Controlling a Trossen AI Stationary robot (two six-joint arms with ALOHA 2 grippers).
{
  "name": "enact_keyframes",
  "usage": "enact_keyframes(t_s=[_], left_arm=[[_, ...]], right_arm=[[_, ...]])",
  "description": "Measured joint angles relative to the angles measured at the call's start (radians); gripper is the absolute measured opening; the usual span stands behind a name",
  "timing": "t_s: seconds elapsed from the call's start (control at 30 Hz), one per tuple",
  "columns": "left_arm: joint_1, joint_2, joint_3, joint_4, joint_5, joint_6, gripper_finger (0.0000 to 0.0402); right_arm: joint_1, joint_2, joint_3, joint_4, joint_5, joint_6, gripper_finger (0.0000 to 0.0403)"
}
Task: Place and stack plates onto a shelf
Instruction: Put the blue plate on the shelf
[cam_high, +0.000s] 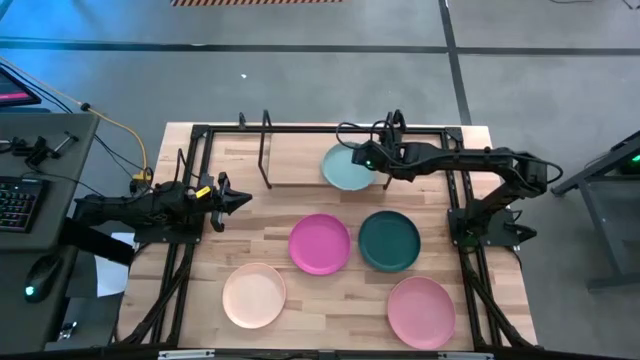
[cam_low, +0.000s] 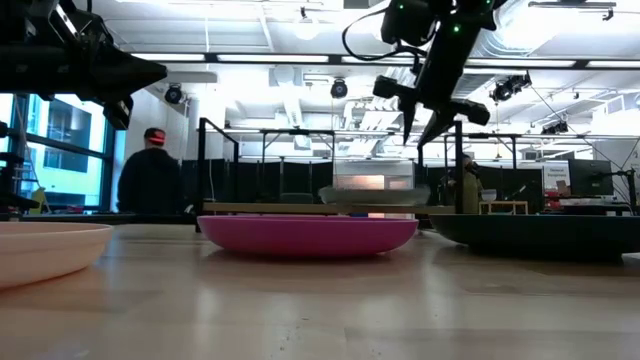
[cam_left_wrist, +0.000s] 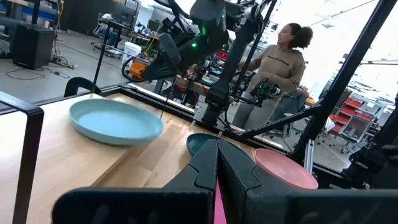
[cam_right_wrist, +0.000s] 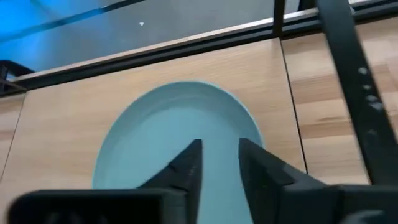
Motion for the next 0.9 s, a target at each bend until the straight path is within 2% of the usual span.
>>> enact_keyframes(t_s=[0.1,0.23,0.3,0.4,0.53,0.6,0.7,0.9], left_arm=[[0.0,0.0,0.0,0.0,0.0,0.0,0.0001],[0.0,0.0,0.0,0.0,0.0,0.0,0.0001],[0.0,0.0,0.0,0.0,0.0,0.0,0.0001],[0.0,0.0,0.0,0.0,0.0,0.0,0.0001],[0.0,0.0,0.0,0.0,0.0,0.0,0.0001],[0.0,0.0,0.0,0.001,0.0,0.0,0.0001],[0.0,0.0,0.0,0.003,0.0,0.0,0.0001],[0.0,0.0,0.0,0.001,0.0,0.0,0.0001]], right_arm=[[-0.003,-0.006,0.02,-0.031,-0.022,-0.043,0.0145],[0.01,-0.05,0.088,-0.02,-0.088,-0.228,0.0174],[0.045,-0.058,0.112,-0.007,-0.149,-0.305,0.0177],[0.136,-0.05,0.117,0.076,-0.255,-0.316,0.0176],[0.265,0.029,0.12,0.3,-0.233,-0.28,0.0168],[0.288,0.095,0.159,0.343,-0.231,-0.278,0.0163],[0.271,0.21,0.319,0.256,-0.227,-0.359,0.0154],[0.194,0.486,0.68,-0.096,-0.239,-0.587,0.0149]])
